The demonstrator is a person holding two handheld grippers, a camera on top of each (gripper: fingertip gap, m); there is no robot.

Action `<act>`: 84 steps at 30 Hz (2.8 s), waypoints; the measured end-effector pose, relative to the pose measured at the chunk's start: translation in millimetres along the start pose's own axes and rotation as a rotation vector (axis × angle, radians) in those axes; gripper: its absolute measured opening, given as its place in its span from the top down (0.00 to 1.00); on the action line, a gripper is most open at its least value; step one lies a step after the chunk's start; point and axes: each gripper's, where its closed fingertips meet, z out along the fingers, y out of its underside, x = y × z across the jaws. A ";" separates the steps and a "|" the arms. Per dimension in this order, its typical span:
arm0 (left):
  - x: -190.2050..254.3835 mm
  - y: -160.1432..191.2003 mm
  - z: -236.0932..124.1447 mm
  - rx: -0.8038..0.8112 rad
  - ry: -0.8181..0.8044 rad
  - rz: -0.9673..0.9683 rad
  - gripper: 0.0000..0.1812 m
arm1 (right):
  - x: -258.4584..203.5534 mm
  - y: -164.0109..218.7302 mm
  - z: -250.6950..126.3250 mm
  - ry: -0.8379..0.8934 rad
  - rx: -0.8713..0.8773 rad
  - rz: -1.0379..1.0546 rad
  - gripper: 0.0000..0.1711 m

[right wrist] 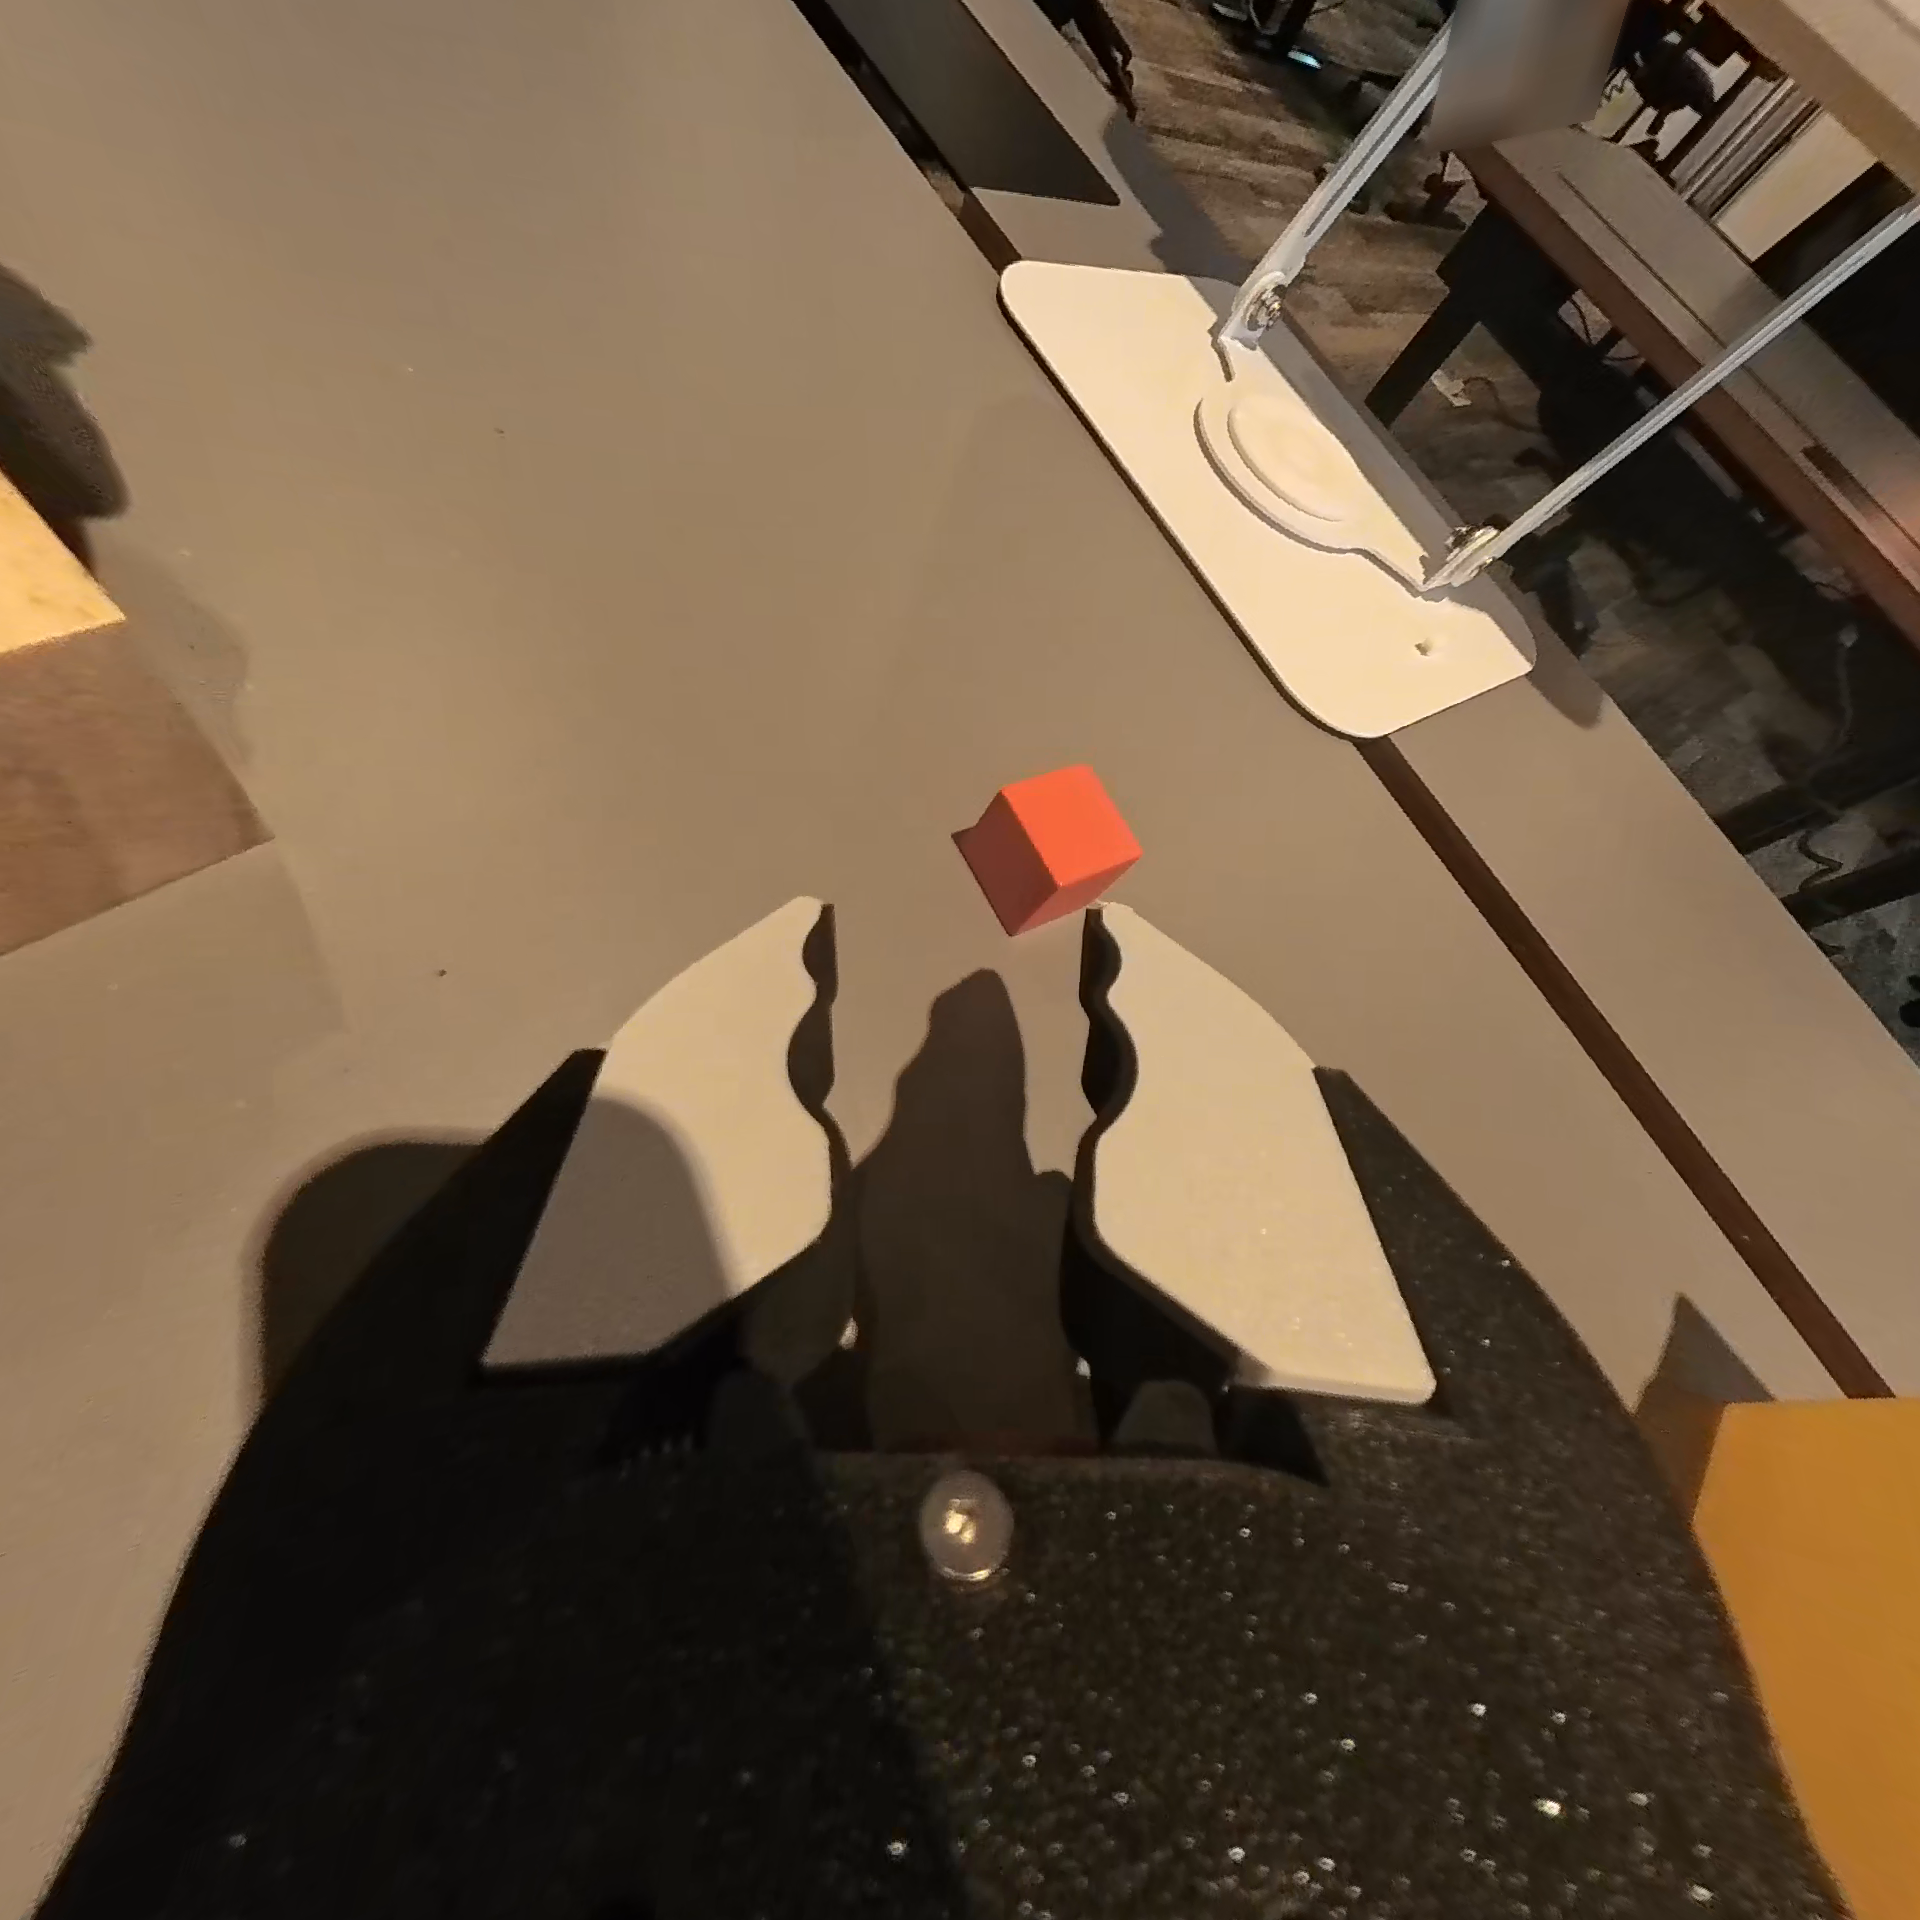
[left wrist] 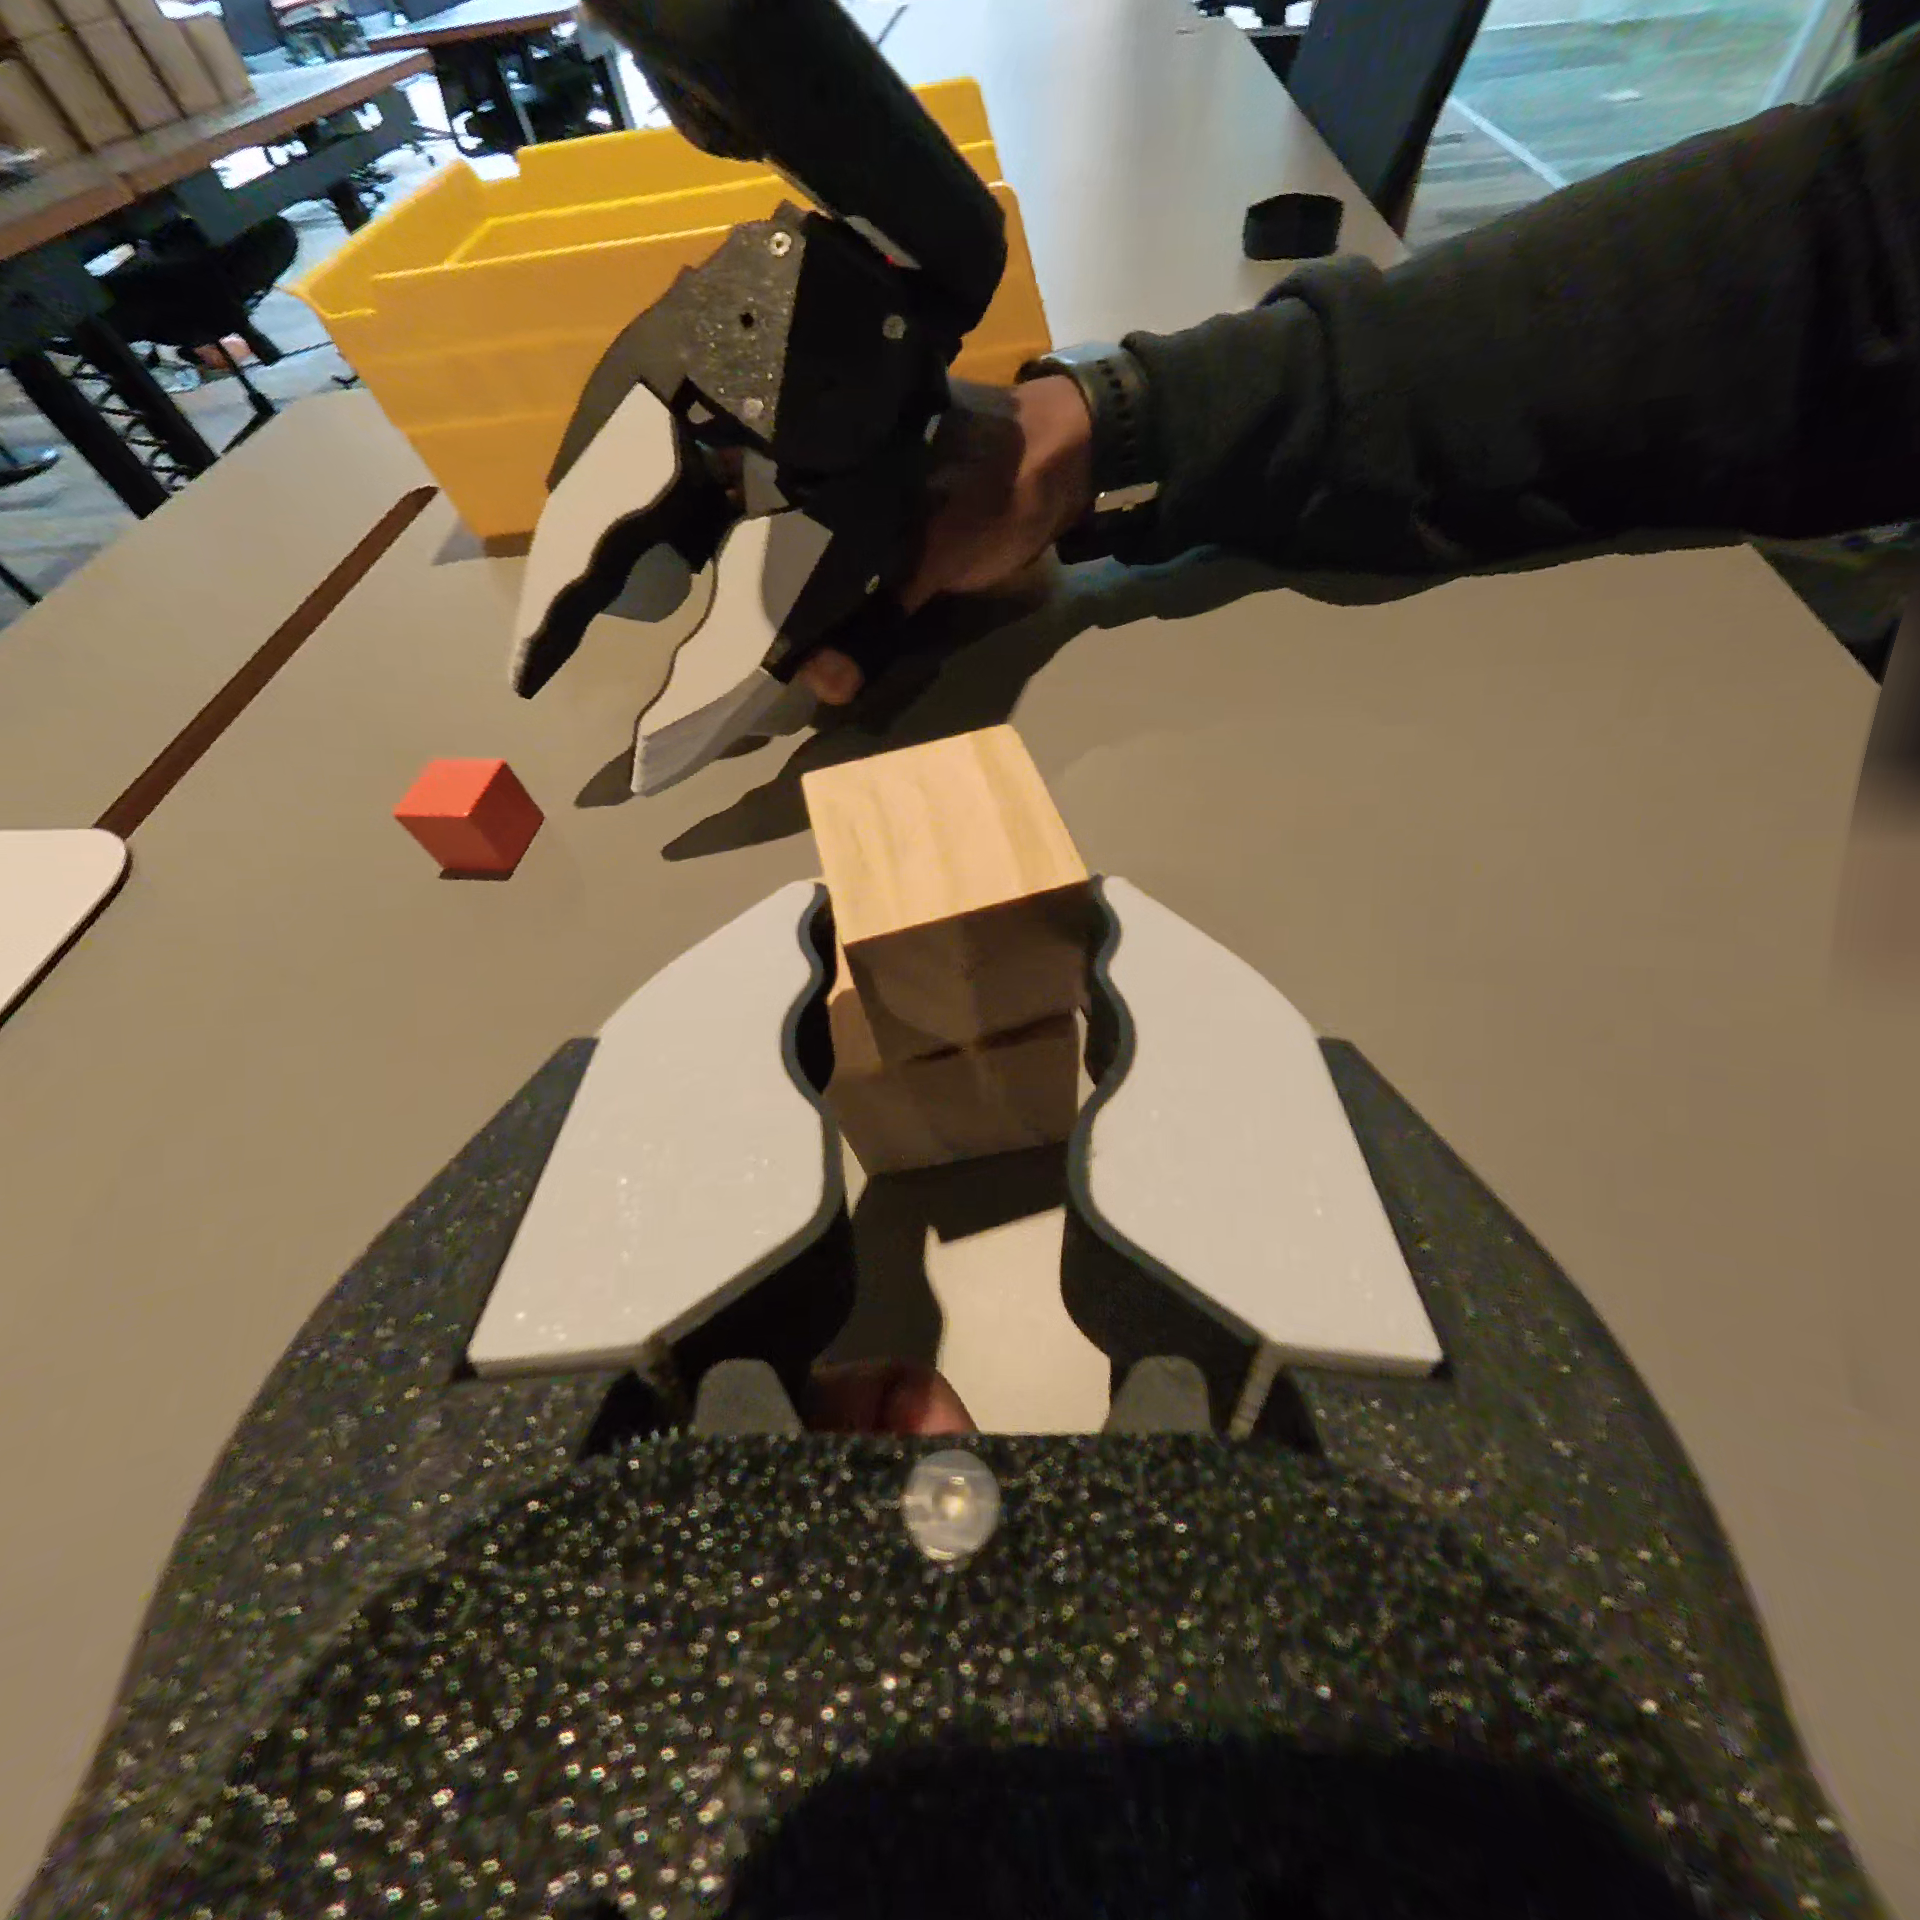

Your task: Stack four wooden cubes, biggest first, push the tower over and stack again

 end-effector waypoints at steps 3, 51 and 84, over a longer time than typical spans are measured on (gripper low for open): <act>-3.5 -0.8 3.3 0.001 0.041 -0.005 0.75 | -0.1 0.0 0.0 0.000 0.000 0.000 0.74; 60.4 14.0 -12.7 -0.060 -0.229 0.100 0.74 | 18.5 8.6 43.1 -0.226 -0.140 0.151 0.65; 42.8 44.1 31.1 -0.402 -0.497 -0.127 0.80 | 11.4 7.9 19.3 0.034 -0.105 -0.011 0.78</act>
